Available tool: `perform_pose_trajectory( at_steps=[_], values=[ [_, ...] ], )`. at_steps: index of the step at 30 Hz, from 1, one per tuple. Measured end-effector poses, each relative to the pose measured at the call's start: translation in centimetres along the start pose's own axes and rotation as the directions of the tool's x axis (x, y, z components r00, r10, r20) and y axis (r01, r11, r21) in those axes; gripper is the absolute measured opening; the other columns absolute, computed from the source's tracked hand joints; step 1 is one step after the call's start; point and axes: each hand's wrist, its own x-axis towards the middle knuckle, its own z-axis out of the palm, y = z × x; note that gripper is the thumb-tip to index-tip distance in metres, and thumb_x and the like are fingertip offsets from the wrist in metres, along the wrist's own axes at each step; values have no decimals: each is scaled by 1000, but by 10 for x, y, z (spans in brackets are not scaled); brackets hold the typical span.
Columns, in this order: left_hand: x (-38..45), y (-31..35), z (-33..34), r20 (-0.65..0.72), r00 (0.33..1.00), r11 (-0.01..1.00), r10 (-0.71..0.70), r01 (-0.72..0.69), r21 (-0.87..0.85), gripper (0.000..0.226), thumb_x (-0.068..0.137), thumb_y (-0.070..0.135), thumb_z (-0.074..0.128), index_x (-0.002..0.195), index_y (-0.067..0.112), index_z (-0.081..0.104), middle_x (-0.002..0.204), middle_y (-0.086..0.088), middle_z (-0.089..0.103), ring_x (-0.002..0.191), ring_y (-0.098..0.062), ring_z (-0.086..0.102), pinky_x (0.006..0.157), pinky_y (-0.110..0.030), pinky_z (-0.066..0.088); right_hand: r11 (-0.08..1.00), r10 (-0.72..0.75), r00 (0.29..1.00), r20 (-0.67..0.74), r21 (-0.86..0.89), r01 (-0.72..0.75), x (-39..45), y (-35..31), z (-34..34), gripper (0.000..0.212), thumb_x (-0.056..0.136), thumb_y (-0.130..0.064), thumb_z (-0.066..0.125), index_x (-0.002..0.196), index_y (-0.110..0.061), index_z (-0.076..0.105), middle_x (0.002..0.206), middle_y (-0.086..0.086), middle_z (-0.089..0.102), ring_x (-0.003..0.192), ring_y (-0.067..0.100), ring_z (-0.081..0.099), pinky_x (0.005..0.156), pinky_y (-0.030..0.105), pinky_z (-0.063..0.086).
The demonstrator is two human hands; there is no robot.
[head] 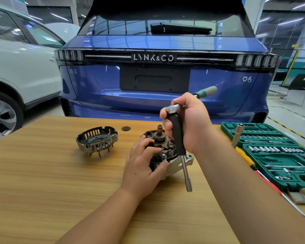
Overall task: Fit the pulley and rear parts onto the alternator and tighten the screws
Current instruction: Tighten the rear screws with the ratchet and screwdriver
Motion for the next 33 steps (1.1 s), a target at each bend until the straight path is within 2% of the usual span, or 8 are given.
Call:
perform_pose_trajectory(
  at_steps=[3,4,6,9,14,20,28,33],
  values=[
    [0,1,1,4,1000,1000,-17,17,15,48,85,59,50,117,27,64,146,7,45,149,-7,17,117,-38,22,996,38,997,-67,83,-33,-4,-5,0,20,91,-23,45,73,-16,48,59,7,60,40,16,44,41,20,38],
    [0,1,1,2,1000,1000,-22,21,16,48,84,59,50,117,26,64,146,7,45,149,-5,16,117,-38,22,994,44,996,-79,104,-36,-4,-7,0,16,91,-22,46,76,-16,45,59,7,59,39,16,43,41,19,38],
    [1,2,1,-3,1000,1000,-27,27,7,49,84,59,49,116,26,64,146,6,45,147,-2,15,117,-38,22,993,20,995,-95,121,-9,-4,-13,1,19,91,-22,46,74,-15,46,58,5,58,39,15,44,42,19,37],
    [0,2,1,2,999,999,-44,44,8,50,83,61,48,117,27,64,148,6,43,145,3,11,117,-39,21,979,-100,992,-79,168,112,-2,-25,7,39,93,-21,45,57,-14,56,57,5,56,40,16,42,42,19,34],
    [-1,2,2,6,998,998,-56,56,22,49,83,62,46,117,30,62,150,8,41,143,6,8,117,-40,20,932,-272,959,-81,226,283,8,-37,19,44,93,-18,43,51,-17,56,56,7,54,42,18,42,42,22,36],
    [-2,1,3,-3,998,998,-58,58,14,48,83,63,47,116,32,62,150,9,40,144,5,8,118,-41,20,933,-207,964,-169,263,246,21,-30,18,19,93,-18,45,75,-12,45,56,8,54,43,17,43,40,23,37],
    [-1,1,2,-7,998,998,-56,56,8,48,84,63,49,116,31,64,150,9,41,144,6,8,116,-39,20,933,-170,975,-144,295,206,31,-29,10,16,90,-20,48,75,-15,47,59,6,55,44,16,44,44,21,36],
    [-1,4,2,-8,998,998,-67,67,-17,48,83,63,51,115,31,65,148,10,41,144,6,9,118,-41,21,964,-139,990,-26,227,141,33,-29,11,17,89,-21,45,73,-16,47,57,4,54,40,16,40,48,23,31]
  ],
)
